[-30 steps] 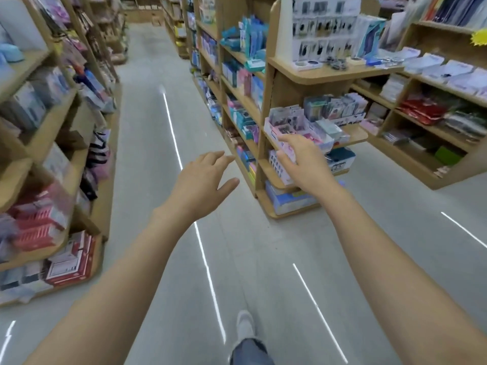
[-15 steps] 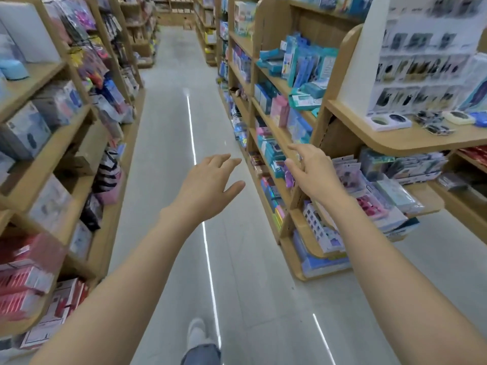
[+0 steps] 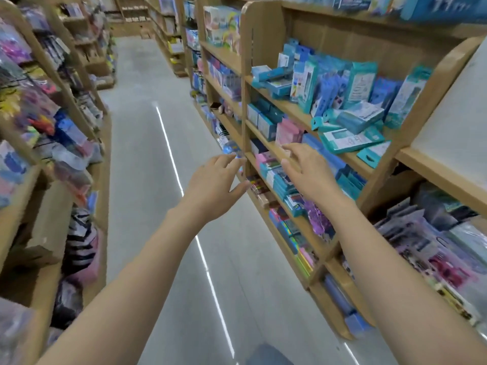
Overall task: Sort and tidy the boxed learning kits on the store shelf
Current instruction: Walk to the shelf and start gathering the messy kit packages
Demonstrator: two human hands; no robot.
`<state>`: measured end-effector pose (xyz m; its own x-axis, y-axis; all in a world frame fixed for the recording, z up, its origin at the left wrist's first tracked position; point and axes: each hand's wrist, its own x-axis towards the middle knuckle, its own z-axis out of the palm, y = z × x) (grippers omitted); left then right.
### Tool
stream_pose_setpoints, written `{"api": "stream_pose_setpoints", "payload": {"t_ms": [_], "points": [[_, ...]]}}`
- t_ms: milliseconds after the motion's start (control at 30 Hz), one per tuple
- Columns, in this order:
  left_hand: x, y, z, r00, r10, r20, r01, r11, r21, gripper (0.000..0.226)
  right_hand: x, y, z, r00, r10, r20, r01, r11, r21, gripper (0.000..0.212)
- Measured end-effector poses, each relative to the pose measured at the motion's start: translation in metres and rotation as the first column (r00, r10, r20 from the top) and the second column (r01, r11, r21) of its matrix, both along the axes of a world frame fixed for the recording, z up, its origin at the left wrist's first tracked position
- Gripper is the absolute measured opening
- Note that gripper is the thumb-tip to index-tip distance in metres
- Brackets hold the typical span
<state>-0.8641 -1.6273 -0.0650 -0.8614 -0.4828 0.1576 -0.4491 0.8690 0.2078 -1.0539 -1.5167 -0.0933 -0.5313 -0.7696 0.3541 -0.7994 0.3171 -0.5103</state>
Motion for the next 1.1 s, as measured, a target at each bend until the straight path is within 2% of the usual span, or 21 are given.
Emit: {"api": "stream_pose_setpoints", "payload": {"t_ms": [267,733,967,1100], "points": [[-0.107,-0.156,-0.016,0.998,-0.06,-0.005,0.06,0.998,-0.01,0.054,-0.098,-0.153,-0.005,0.999,-0.042,0.006,0.042,0.999,-0.034,0.037],[-0.337,-0.404,-0.014,0.985,-0.169,-0.029,0.17,0.985,0.021,0.055,-0.306,-0.386,0.004,0.993,-0.118,-0.018,0.119,0.991,0.066,0.042],[-0.456,-0.521,-0.031,0.935,-0.354,-0.021,0.353,0.935,-0.019,0.057,-0.386,-0.471,-0.006,0.958,-0.284,-0.04,0.284,0.959,-0.019,0.037],[-0.521,-0.579,-0.037,0.866,-0.501,0.018,0.501,0.865,-0.026,0.056,-0.423,-0.514,-0.004,0.907,-0.419,-0.053,0.42,0.907,0.015,0.035]]}}
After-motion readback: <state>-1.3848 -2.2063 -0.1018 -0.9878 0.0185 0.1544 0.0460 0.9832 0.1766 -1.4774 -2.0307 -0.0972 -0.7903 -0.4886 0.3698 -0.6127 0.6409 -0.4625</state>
